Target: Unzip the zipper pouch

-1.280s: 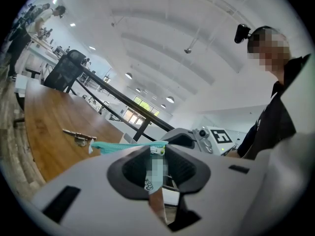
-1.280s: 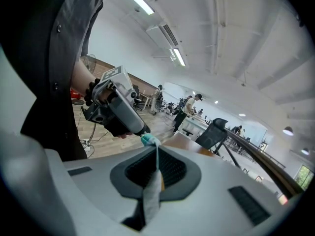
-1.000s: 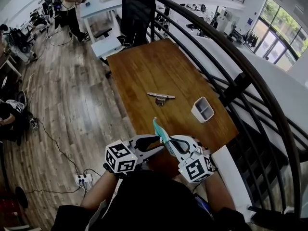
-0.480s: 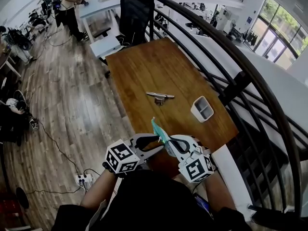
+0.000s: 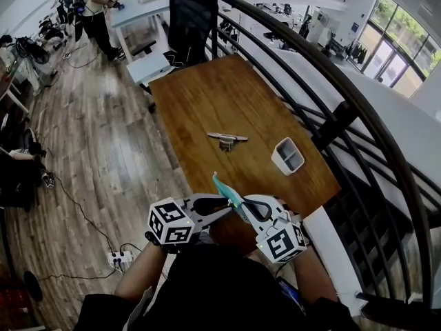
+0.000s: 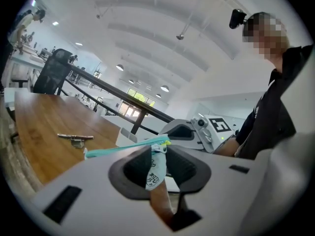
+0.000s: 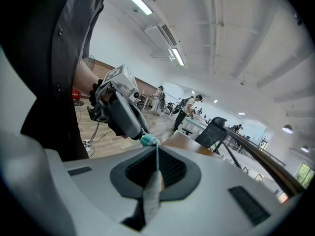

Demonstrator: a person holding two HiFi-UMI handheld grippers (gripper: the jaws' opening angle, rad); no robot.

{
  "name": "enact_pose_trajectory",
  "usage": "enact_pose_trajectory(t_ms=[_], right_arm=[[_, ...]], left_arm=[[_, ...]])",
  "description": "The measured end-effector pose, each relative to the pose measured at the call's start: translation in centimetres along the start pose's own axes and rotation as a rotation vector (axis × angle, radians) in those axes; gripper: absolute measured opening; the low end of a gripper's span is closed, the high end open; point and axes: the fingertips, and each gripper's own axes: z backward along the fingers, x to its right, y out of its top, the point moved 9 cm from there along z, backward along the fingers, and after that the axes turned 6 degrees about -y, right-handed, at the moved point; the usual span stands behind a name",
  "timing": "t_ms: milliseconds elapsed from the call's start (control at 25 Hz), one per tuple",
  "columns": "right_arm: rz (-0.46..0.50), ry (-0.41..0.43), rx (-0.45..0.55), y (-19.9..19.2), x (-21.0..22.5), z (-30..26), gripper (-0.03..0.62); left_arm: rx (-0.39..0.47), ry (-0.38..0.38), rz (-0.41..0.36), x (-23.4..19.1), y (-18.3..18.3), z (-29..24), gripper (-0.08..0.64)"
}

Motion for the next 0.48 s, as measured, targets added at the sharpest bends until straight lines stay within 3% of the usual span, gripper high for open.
enact_pose_trajectory(t_ms=[200, 280, 480], right_arm=[[0.001, -0.003, -0.007, -0.17, 0.01, 0.06, 0.002], [-0.001, -0.001, -0.008, -0.32, -0.13, 0.2, 0.002], [0.016, 0.003, -0.004, -0.39, -0.4, 0.14, 0.002]], left_arm=[[-0.002, 0.009, 0.006, 0.01, -0.01, 0.26, 0.078], [0.006, 0.022, 0.003, 0.09, -0.15, 0.49, 0.021], [0.001, 0.041, -0.005, 0.07, -0.32, 0.54, 0.02]])
